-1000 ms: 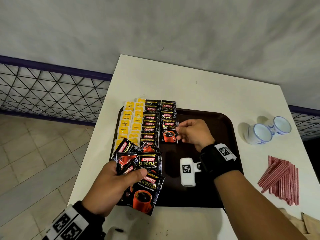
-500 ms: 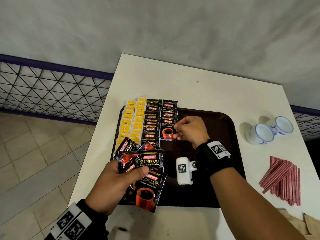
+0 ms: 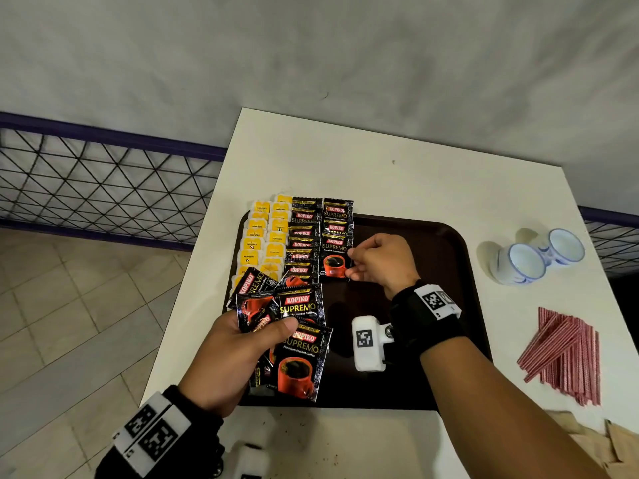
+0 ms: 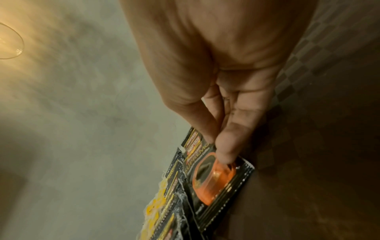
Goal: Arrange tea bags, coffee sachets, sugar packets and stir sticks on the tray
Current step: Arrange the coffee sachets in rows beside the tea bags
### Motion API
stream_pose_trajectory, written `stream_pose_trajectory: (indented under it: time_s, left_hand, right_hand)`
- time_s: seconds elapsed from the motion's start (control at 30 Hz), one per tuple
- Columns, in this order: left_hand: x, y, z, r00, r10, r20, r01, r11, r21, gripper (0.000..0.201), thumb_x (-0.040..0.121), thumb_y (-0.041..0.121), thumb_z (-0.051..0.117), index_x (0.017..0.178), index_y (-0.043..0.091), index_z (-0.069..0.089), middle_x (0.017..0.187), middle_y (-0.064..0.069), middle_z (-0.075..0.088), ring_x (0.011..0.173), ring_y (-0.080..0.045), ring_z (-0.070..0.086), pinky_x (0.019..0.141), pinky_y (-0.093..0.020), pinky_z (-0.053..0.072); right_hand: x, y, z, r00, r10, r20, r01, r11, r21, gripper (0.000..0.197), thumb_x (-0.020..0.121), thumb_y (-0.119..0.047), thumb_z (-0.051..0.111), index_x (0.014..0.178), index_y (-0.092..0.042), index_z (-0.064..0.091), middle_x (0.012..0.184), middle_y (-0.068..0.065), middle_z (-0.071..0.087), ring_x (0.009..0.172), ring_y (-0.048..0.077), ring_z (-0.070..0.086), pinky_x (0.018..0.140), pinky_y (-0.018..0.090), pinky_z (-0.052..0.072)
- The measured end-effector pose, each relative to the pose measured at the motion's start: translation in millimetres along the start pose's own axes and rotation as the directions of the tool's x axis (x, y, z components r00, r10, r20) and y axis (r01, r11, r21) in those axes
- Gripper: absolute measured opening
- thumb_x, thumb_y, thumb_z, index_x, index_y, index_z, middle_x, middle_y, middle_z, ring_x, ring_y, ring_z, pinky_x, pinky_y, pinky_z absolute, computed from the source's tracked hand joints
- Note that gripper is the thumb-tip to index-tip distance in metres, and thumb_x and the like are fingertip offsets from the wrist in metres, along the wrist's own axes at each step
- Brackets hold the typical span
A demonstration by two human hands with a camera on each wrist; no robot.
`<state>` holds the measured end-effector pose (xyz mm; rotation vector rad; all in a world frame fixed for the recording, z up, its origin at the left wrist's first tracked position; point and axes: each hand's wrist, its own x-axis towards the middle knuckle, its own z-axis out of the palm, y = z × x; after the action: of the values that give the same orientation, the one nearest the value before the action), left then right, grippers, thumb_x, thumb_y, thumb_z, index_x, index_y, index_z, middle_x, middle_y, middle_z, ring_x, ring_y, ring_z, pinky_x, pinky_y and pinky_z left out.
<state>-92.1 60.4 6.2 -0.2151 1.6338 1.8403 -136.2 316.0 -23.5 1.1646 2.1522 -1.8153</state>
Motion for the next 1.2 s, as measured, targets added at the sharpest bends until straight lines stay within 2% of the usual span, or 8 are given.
stream_pose_trajectory:
  time_s: [0.3, 0.47, 0.57, 0.73, 0.97, 1.03, 1.1, 1.2]
  left_hand:
    - [7, 7, 11, 0.996, -0.014, -0.089, 0.001, 0.990, -0.143, 0.033, 0.082, 0.008, 0.073, 0.115, 0.011, 0.071, 0.111, -0.012, 0.077, 0.106, -0.030, 0.073, 0.102, -0.054, 0.050]
    - [15, 17, 21, 0.992, 0.031, -0.123, -0.051, 0.986, -0.159, 0.035, 0.085, 0.010, 0.074, 0.119, 0.010, 0.069, 0.113, -0.010, 0.077, 0.107, -0.027, 0.073, 0.096, -0.048, 0.054]
    - [18, 19, 27, 0.990, 0.040, -0.133, -0.063, 0.984, -0.168, 0.033, 0.089, 0.012, 0.073, 0.122, 0.009, 0.068, 0.114, -0.011, 0.076, 0.106, -0.029, 0.073, 0.096, -0.053, 0.055]
    - [18, 18, 32, 0.990, -0.005, -0.141, -0.026, 0.976, -0.217, 0.036, 0.090, 0.016, 0.072, 0.125, 0.011, 0.065, 0.116, -0.010, 0.075, 0.105, -0.029, 0.073, 0.093, -0.053, 0.056]
    - [16, 21, 21, 0.980, 0.004, -0.198, -0.048, 0.975, -0.219, 0.031, 0.092, 0.015, 0.070, 0.122, 0.011, 0.068, 0.114, -0.009, 0.076, 0.107, -0.026, 0.073, 0.097, -0.055, 0.054]
    - [14, 23, 15, 0.981, 0.017, -0.195, -0.060, 0.974, -0.216, 0.026, 0.093, 0.013, 0.068, 0.119, 0.011, 0.070, 0.111, -0.009, 0.077, 0.103, -0.025, 0.074, 0.090, -0.049, 0.058]
    - [11, 24, 10, 0.982, 0.025, -0.185, -0.066, 0.974, -0.216, 0.024, 0.094, 0.012, 0.065, 0.117, 0.011, 0.070, 0.108, -0.009, 0.078, 0.098, -0.024, 0.076, 0.077, -0.042, 0.062]
    - [8, 22, 3, 0.979, 0.030, -0.199, -0.073, 0.975, -0.210, 0.022, 0.094, 0.012, 0.064, 0.115, 0.012, 0.071, 0.108, -0.009, 0.078, 0.100, -0.026, 0.075, 0.084, -0.045, 0.058]
  right_hand:
    - [-24, -4, -11, 0.993, -0.116, -0.032, 0.117, 0.993, 0.012, 0.013, 0.089, -0.011, 0.072, 0.086, -0.003, 0.062, 0.071, 0.008, 0.067, 0.059, 0.026, 0.070, 0.051, 0.030, 0.054]
    - [-79, -12, -11, 0.952, -0.089, 0.293, 0.067, 0.994, 0.081, 0.024, 0.081, -0.027, 0.080, 0.082, -0.009, 0.065, 0.070, 0.006, 0.066, 0.059, 0.020, 0.065, 0.044, 0.024, 0.046]
    - [-98, -5, -5, 0.913, -0.106, 0.394, 0.100, 0.994, 0.036, 0.034, 0.072, -0.024, 0.086, 0.089, -0.005, 0.064, 0.069, 0.006, 0.065, 0.058, 0.016, 0.062, 0.043, 0.024, 0.047]
    - [-95, 6, -2, 0.939, -0.132, 0.319, 0.120, 0.991, 0.057, 0.020, 0.078, -0.006, 0.082, 0.085, -0.008, 0.063, 0.063, 0.000, 0.061, 0.053, 0.014, 0.058, 0.044, 0.025, 0.047]
    - [-81, 7, -17, 0.953, -0.122, 0.276, 0.088, 0.988, 0.131, 0.008, 0.086, 0.002, 0.071, 0.092, 0.003, 0.067, 0.082, 0.011, 0.062, 0.061, 0.013, 0.060, 0.048, 0.024, 0.052]
    - [-66, 5, -27, 0.974, -0.073, 0.212, 0.039, 0.986, 0.160, 0.011, 0.088, 0.005, 0.067, 0.099, 0.007, 0.065, 0.089, 0.017, 0.060, 0.065, 0.016, 0.061, 0.051, 0.025, 0.055]
    - [-51, 2, -32, 0.987, -0.024, 0.160, 0.002, 0.991, 0.136, 0.011, 0.090, 0.006, 0.065, 0.100, 0.003, 0.066, 0.089, 0.017, 0.061, 0.065, 0.018, 0.062, 0.053, 0.026, 0.057]
    - [-35, 0, -28, 0.992, 0.003, 0.128, -0.008, 0.999, 0.045, 0.011, 0.090, 0.005, 0.065, 0.097, -0.003, 0.065, 0.078, 0.011, 0.065, 0.056, 0.014, 0.063, 0.049, 0.024, 0.054]
